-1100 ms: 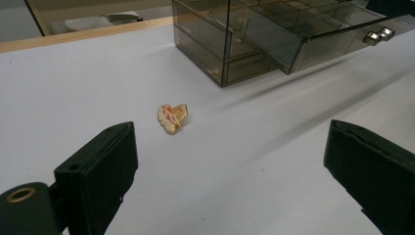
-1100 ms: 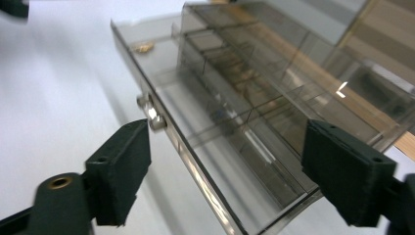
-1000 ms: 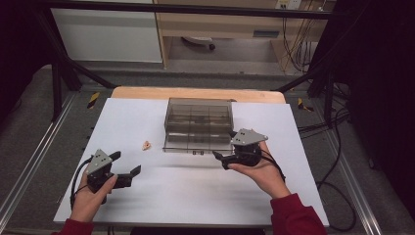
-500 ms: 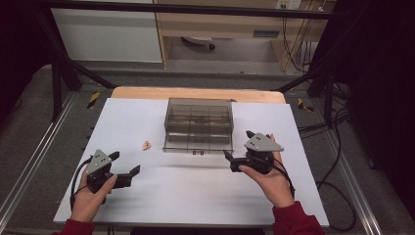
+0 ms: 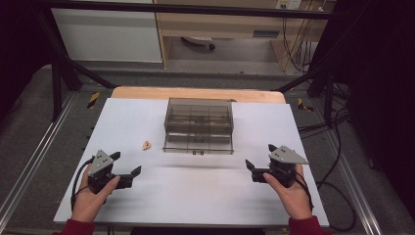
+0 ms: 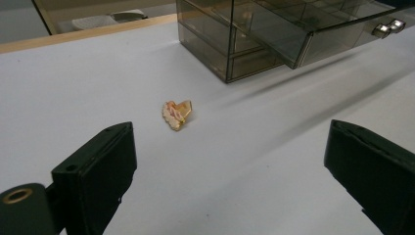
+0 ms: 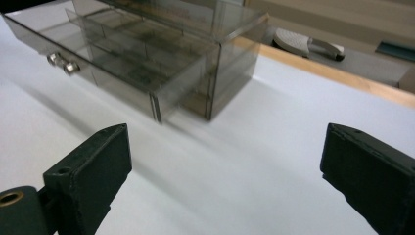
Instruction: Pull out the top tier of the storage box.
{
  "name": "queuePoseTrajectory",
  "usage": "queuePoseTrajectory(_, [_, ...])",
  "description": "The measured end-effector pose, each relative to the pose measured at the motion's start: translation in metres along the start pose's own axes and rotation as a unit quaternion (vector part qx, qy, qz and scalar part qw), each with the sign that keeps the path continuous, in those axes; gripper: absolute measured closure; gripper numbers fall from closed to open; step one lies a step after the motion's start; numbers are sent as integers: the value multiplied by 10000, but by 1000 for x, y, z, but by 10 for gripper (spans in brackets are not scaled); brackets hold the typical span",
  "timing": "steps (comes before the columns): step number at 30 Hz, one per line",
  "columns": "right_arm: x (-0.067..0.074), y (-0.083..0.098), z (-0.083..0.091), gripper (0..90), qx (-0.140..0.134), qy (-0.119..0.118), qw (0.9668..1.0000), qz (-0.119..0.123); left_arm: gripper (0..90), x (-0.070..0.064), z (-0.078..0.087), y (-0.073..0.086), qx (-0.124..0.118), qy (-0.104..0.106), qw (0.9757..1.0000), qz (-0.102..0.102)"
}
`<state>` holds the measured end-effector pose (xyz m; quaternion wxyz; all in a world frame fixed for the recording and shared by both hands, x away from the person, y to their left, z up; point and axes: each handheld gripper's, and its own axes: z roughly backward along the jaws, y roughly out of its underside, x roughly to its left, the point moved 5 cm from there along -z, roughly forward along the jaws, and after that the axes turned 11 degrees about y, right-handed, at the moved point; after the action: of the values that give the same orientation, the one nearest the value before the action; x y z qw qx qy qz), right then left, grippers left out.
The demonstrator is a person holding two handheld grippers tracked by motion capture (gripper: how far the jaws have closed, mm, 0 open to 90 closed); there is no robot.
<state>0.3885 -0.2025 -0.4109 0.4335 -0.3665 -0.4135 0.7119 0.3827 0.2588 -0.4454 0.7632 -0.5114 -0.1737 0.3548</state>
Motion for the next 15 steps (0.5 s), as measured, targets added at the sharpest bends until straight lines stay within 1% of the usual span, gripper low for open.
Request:
queuePoseTrajectory(2, [-5,11,5,53,83,19,10000,4,57,0,1,-1,-51,41,10000,34])
queuePoseTrajectory(3, [-7,16,6,63,142,34,9999,16,59,1,1,-2,-143,77,9998,113])
queuePoseTrajectory(5, [-9,24,8,76,235,-67,9997,-47,60,4,2,-3,-201,49,9996,190])
queuePoseTrajectory(6, [-10,27,9,76,287,-116,9995,-64,61,6,2,-3,-184,19,9996,199])
queuePoseTrajectory(9, [-17,29,9,76,271,-58,9995,-136,63,7,3,-2,-120,-78,9997,210])
queuePoseTrajectory(10, [-18,30,7,74,284,-66,9994,-212,62,7,2,-1,-73,-119,9997,183])
queuePoseTrajectory(12, [-19,32,2,68,335,-87,9991,-249,65,5,0,0,-11,-82,9998,160])
queuePoseTrajectory(13, [-18,34,-1,67,395,-138,9986,-322,65,4,0,-1,-4,-67,9999,156])
queuePoseTrajectory(14, [-17,37,-3,65,452,-214,9974,-511,65,3,-1,-1,-9,-50,9998,168])
queuePoseTrajectory(15, [-15,40,-5,65,526,-303,9956,-715,64,3,-1,-1,-18,-39,9998,208])
